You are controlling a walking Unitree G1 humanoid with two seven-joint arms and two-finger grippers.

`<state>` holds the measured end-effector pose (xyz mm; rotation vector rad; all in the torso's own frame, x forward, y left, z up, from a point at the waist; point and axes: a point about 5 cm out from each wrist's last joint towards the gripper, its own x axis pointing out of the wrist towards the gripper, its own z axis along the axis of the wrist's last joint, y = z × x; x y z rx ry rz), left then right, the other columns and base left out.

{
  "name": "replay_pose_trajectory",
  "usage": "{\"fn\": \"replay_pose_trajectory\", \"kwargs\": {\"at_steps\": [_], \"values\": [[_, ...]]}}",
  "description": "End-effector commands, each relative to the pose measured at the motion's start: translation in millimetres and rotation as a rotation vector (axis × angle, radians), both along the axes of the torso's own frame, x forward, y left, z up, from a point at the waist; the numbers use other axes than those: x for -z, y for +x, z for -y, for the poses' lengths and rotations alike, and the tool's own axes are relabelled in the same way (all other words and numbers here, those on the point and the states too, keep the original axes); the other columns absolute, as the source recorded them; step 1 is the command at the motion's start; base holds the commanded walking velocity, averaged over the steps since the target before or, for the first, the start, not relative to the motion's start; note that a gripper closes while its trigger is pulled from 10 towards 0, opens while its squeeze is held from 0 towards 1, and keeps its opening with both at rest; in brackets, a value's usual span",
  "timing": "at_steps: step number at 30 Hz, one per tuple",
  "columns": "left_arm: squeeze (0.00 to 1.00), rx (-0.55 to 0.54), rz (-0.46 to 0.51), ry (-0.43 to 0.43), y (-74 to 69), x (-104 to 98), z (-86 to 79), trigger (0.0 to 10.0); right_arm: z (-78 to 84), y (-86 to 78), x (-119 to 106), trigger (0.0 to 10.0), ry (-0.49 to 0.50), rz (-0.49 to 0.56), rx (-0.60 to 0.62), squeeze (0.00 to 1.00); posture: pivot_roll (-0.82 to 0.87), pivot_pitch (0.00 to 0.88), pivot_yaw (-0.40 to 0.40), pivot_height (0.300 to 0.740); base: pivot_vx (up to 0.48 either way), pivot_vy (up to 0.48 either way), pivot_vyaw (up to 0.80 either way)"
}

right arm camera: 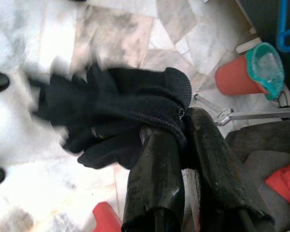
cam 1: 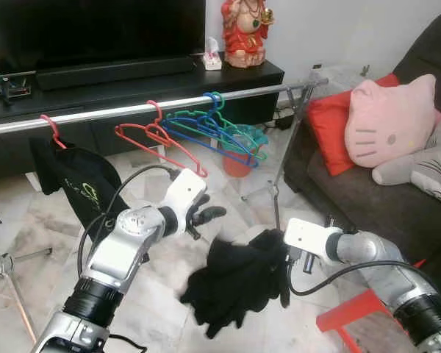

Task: Hang hanger

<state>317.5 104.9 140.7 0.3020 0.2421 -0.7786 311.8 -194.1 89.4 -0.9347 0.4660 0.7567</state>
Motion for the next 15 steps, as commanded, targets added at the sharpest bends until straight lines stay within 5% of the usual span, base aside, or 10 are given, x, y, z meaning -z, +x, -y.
{"fn": "replay_pose_trajectory", "kwargs": {"at_steps": [1, 2, 3, 9, 12, 15], "values": [[1.00, -0.008, 0.011, 0.032, -0.8, 1, 0.0, 10.0, 1.5, 3.4, -10, 0.0, 0.037, 0.052, 0.019, 0.00, -0.04, 0.000, -0.068, 0.740, 0.000, 0.000, 0.00], [1.00, -0.047, 0.032, 0.033, 0.3, 1, -0.5, 10.0, -1.6, 0.5, -10, 0.0, 0.062, 0.052, 0.000, 0.00, -0.04, 0.000, -0.073, 0.740, 0.000, 0.000, 0.00], [0.00, -0.072, 0.042, 0.019, 1.2, 0, 0.3, 10.0, -3.6, -2.4, -9, 0.0, 0.072, 0.039, -0.020, 0.00, -0.04, 0.000, -0.074, 0.740, 0.000, 0.000, 0.00], [0.00, -0.207, 0.083, -0.038, 4.7, 1, 5.4, 10.0, -10.6, -21.2, -2, 0.0, 0.030, -0.069, -0.156, 0.00, -0.03, 0.000, -0.078, 0.740, 0.000, 0.000, 0.00], [0.00, -0.261, 0.102, -0.076, 4.1, 1, 7.7, 10.0, -8.6, -16.8, -5, 0.0, 0.000, -0.017, -0.114, 0.00, -0.03, 0.000, -0.078, 0.740, 0.000, 0.000, 0.00], [0.00, -0.305, 0.130, -0.118, 1.6, -1, 6.8, 10.0, -13.6, -11.0, -11, 0.0, 0.146, 0.048, 0.006, 0.00, -0.03, 0.000, -0.082, 0.740, 0.000, 0.000, 0.00]]}}
